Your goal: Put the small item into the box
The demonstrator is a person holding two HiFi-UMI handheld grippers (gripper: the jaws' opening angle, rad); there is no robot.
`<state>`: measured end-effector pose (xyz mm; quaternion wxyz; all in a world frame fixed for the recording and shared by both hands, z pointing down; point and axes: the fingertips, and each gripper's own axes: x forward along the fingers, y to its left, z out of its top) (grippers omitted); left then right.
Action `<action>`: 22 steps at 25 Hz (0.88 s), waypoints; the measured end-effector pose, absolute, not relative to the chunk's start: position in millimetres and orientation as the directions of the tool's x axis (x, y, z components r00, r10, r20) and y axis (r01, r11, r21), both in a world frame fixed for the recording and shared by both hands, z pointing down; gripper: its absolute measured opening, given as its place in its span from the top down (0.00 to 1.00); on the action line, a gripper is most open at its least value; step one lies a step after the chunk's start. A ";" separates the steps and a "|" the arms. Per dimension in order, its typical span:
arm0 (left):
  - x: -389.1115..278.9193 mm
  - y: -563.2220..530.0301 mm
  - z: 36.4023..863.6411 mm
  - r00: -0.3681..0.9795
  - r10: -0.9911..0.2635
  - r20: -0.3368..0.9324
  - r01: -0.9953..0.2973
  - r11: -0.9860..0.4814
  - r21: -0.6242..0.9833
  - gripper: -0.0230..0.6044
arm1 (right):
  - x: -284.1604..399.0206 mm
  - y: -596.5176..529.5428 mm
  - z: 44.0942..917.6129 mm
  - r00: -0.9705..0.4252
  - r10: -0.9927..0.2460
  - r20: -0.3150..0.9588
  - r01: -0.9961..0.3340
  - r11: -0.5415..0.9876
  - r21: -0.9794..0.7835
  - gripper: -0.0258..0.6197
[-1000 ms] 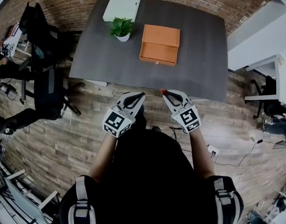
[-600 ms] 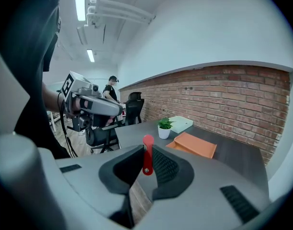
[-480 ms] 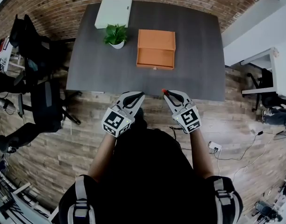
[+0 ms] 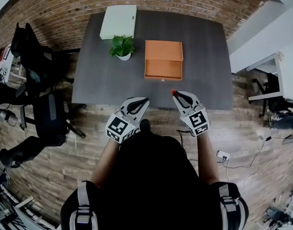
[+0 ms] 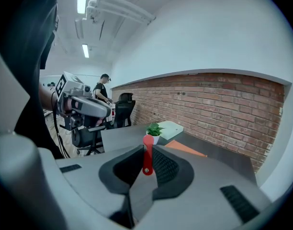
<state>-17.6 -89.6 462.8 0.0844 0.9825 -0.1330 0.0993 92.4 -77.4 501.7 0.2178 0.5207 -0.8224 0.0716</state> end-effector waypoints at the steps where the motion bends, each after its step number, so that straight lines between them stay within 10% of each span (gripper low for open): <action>1: -19.6 -91.3 462.9 0.946 -0.241 0.215 -0.275 -0.951 0.143 0.93 | 91.6 -79.6 500.3 -0.358 -0.829 0.430 -0.890 0.442 0.111 0.86; 22: -33.7 -100.0 478.9 0.958 -0.220 0.184 -0.255 -0.948 0.191 0.93 | 81.9 -70.1 515.0 -0.309 -0.817 0.486 -0.906 0.409 0.113 0.86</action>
